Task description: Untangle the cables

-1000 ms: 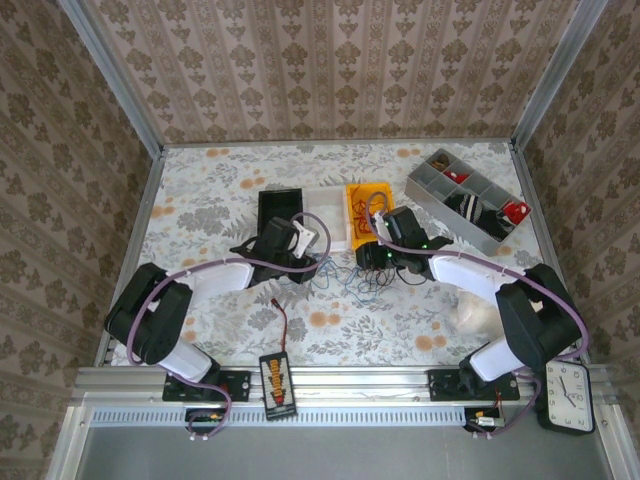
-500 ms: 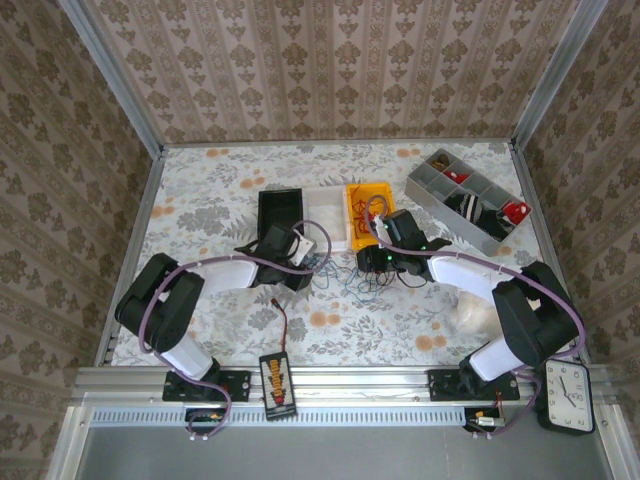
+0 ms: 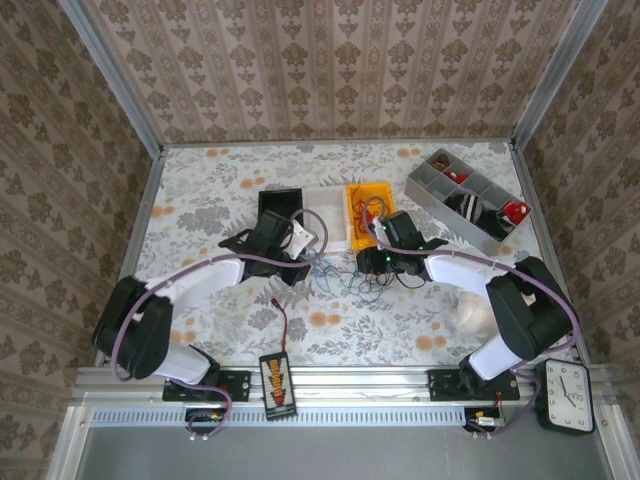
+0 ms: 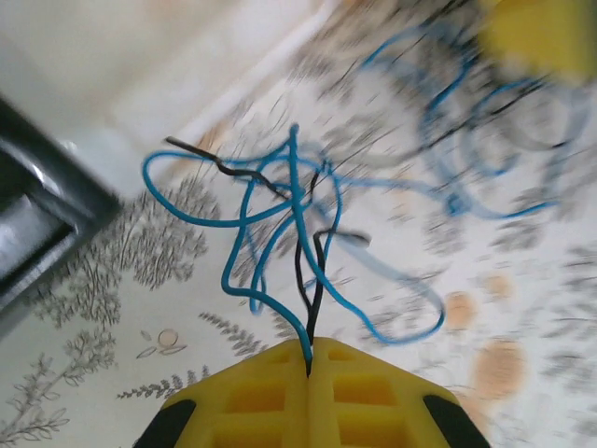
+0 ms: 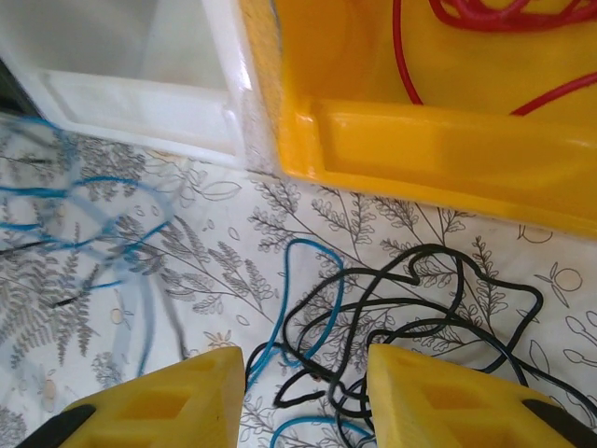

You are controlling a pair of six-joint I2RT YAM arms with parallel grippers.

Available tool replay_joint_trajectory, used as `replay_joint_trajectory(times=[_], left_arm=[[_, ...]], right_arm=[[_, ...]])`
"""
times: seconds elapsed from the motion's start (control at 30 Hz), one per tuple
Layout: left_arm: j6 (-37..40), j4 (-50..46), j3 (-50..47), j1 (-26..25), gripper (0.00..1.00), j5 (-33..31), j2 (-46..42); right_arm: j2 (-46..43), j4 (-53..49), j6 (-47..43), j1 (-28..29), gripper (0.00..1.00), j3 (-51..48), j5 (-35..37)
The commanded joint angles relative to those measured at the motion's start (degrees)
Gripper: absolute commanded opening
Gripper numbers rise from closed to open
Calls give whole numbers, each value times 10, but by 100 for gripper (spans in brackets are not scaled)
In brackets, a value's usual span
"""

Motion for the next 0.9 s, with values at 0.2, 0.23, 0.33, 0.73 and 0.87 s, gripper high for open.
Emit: replay_joint_trajectory(times=[0.2,0.23,0.33,0.73,0.87], left_arm=[[48,-152,136,56,0,166,-50],[46,-145,140,64,0,169,-58],[27,-117,147,96,0,166,-84],[-6,-85,95,116,0,188,-105],[4,-95,67,79,0,155,-94]], right_arm=[[45,-8,5,2,38,-13,24],[46,-8,6,2,38,-15,25],[48,-17,3,1,38,-18,34],[43,-25,3,-5,37,-51,49],[32,-25,9,-8,37,-56,63]])
